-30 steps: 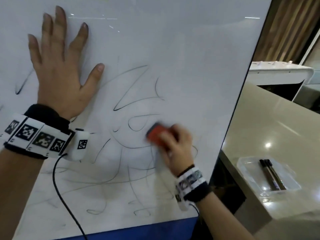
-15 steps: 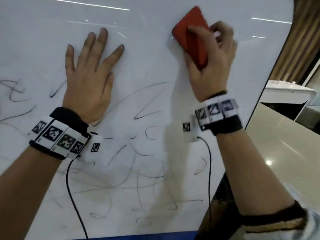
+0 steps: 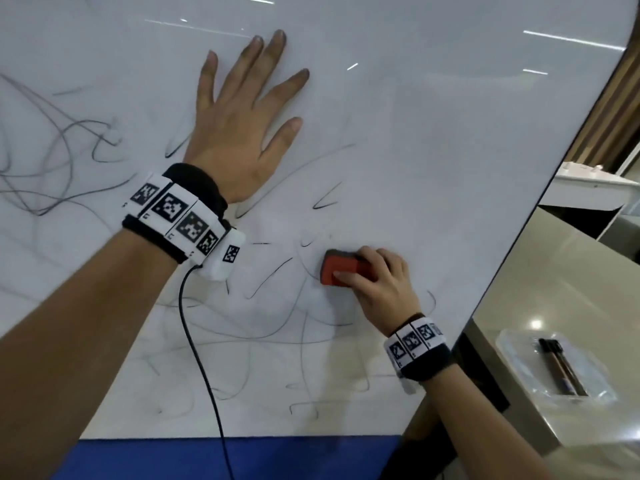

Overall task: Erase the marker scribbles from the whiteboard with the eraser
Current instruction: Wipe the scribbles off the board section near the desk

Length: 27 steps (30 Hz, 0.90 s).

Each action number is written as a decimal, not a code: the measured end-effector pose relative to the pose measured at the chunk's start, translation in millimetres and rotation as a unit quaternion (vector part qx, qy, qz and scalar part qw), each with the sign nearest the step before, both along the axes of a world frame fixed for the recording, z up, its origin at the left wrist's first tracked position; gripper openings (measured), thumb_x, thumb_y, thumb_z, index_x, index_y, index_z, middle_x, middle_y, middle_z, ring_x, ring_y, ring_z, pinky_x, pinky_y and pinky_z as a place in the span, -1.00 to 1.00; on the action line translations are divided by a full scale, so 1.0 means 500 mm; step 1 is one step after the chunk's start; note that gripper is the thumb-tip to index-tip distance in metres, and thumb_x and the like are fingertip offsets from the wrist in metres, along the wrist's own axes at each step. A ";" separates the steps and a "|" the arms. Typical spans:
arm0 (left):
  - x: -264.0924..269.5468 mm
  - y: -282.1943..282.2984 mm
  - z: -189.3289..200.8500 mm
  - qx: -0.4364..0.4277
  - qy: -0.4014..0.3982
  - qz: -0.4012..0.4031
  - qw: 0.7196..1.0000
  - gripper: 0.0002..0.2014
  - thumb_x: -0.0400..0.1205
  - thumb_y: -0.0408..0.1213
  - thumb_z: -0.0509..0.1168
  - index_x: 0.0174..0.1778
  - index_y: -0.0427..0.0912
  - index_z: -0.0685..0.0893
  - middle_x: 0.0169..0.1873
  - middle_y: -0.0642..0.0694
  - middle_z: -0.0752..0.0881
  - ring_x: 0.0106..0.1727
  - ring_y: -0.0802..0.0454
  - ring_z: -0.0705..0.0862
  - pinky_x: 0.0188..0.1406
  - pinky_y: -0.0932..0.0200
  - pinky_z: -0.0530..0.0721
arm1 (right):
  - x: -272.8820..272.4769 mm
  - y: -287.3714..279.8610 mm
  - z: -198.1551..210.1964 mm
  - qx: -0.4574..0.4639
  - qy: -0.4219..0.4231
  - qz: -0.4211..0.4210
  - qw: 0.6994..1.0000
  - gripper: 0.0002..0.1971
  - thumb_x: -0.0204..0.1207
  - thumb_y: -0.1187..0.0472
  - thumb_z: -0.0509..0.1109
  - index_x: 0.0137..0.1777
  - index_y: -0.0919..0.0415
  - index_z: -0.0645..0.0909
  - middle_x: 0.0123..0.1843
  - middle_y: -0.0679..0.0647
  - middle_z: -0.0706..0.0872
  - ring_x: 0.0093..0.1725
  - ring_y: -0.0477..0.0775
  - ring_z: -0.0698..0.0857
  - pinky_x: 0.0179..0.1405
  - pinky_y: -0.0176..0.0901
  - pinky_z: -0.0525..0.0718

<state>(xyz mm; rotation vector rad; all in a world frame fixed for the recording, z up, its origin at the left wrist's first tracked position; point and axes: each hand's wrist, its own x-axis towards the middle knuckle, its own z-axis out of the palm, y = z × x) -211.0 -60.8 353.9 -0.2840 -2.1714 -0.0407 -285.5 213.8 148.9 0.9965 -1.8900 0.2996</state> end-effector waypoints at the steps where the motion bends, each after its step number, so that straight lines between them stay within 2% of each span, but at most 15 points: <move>1: 0.001 0.000 -0.001 0.009 -0.002 -0.006 1.000 -0.47 0.88 0.06 -0.06 0.80 0.07 0.27 0.86 -0.10 0.01 0.87 -0.08 -0.05 0.75 -0.39 -0.26 | -0.001 -0.004 0.044 -0.022 0.003 -0.001 1.000 -0.48 0.39 0.36 0.66 0.22 -0.16 0.66 0.39 0.15 0.53 0.24 0.32 0.53 0.27 0.23 0.55; 4: 0.005 -0.002 -0.005 0.026 -0.001 -0.026 0.999 -0.49 0.89 0.04 -0.08 0.78 0.07 0.32 0.85 -0.04 0.03 0.87 -0.02 -0.04 0.76 -0.33 -0.28 | -0.006 -0.030 0.196 -0.095 0.008 0.000 0.995 -0.65 0.48 0.28 0.62 0.20 -0.08 0.80 0.38 0.20 0.60 0.28 0.32 0.51 0.33 0.19 0.50; 6: 0.007 -0.008 -0.004 0.033 -0.007 -0.041 0.999 -0.49 0.89 0.04 -0.10 0.77 0.07 0.33 0.85 0.00 0.04 0.87 0.02 -0.03 0.77 -0.30 -0.28 | -0.011 -0.051 0.302 -0.132 0.016 0.002 0.991 -0.69 0.51 0.22 0.60 0.23 -0.06 0.82 0.37 0.21 0.63 0.27 0.33 0.53 0.34 0.19 0.52; 10: 0.008 -0.023 0.008 0.046 -0.029 -0.062 0.997 -0.43 0.87 0.09 -0.19 0.79 0.05 0.31 0.85 0.09 0.03 0.86 0.14 -0.07 0.81 -0.25 -0.30 | -0.028 -0.098 0.493 -0.239 0.035 0.024 0.970 -0.66 0.53 0.11 0.55 0.30 -0.06 0.78 0.38 0.18 0.59 0.25 0.24 0.56 0.35 0.20 0.56; 13: 0.016 -0.040 0.010 0.072 -0.010 -0.085 0.994 -0.42 0.86 0.11 -0.15 0.78 0.02 0.34 0.84 0.08 0.09 0.85 0.15 -0.03 0.81 -0.18 -0.28 | -0.026 -0.148 0.569 -0.330 0.039 0.024 0.943 -0.58 0.46 0.09 0.53 0.35 -0.11 0.75 0.37 0.11 0.55 0.24 0.12 0.54 0.36 0.15 0.58; 15: 0.026 -0.069 0.005 0.118 0.024 -0.081 0.989 -0.45 0.85 0.10 -0.02 0.76 0.03 0.36 0.84 0.03 0.12 0.86 0.09 0.01 0.81 -0.20 -0.21 | -0.010 -0.193 0.531 -0.339 0.036 0.024 0.940 -0.58 0.47 0.14 0.55 0.35 -0.09 0.76 0.37 0.13 0.55 0.24 0.14 0.55 0.38 0.12 0.56; 16: 0.030 -0.090 0.003 0.139 0.043 -0.066 0.987 -0.45 0.83 0.09 0.05 0.75 0.02 0.37 0.83 0.00 0.13 0.86 0.03 0.03 0.80 -0.23 -0.16 | 0.001 -0.213 0.480 -0.316 0.032 0.032 0.948 -0.59 0.47 0.17 0.57 0.33 -0.05 0.78 0.37 0.18 0.57 0.25 0.19 0.56 0.38 0.12 0.53; 19: 0.039 -0.166 -0.013 0.168 0.091 0.006 0.982 -0.40 0.77 0.07 0.22 0.74 -0.02 0.38 0.82 -0.16 0.15 0.84 -0.20 0.09 0.76 -0.36 -0.01 | 0.028 -0.231 0.212 -0.175 0.004 0.035 0.984 -0.68 0.49 0.23 0.61 0.24 -0.03 0.83 0.35 0.28 0.61 0.27 0.34 0.58 0.36 0.15 0.51; 21: 0.046 -0.208 -0.040 0.189 0.112 0.043 0.975 -0.40 0.76 0.06 0.28 0.73 0.00 0.39 0.80 -0.23 0.17 0.82 -0.26 0.12 0.73 -0.32 0.04 | 0.048 -0.205 0.035 -0.088 -0.033 0.018 0.995 -0.64 0.43 0.27 0.65 0.19 -0.09 0.84 0.38 0.22 0.59 0.29 0.33 0.58 0.30 0.28 0.56; 22: 0.050 -0.226 -0.056 0.198 0.121 0.057 0.971 -0.40 0.77 0.06 0.29 0.73 0.01 0.39 0.79 -0.25 0.18 0.82 -0.26 0.14 0.72 -0.27 0.06 | 0.053 -0.190 -0.021 -0.066 -0.049 0.015 0.997 -0.61 0.40 0.29 0.67 0.18 -0.11 0.82 0.39 0.19 0.57 0.30 0.32 0.58 0.26 0.30 0.58; 24: 0.056 -0.259 -0.084 0.200 0.135 0.087 0.966 -0.40 0.77 0.09 0.30 0.73 0.02 0.39 0.78 -0.25 0.19 0.81 -0.25 0.15 0.70 -0.21 0.09 | 0.051 -0.175 -0.051 -0.045 -0.049 0.026 0.997 -0.54 0.36 0.31 0.70 0.18 -0.15 0.75 0.37 0.15 0.56 0.28 0.30 0.57 0.24 0.28 0.59; 27: 0.060 -0.292 -0.100 0.181 0.134 0.106 0.969 -0.39 0.78 0.14 0.26 0.75 0.06 0.36 0.79 -0.22 0.18 0.81 -0.25 0.14 0.71 -0.25 0.09 | 0.040 -0.192 0.052 -0.024 0.000 0.045 0.999 -0.50 0.34 0.30 0.73 0.19 -0.19 0.71 0.34 0.12 0.56 0.24 0.28 0.56 0.25 0.21 0.56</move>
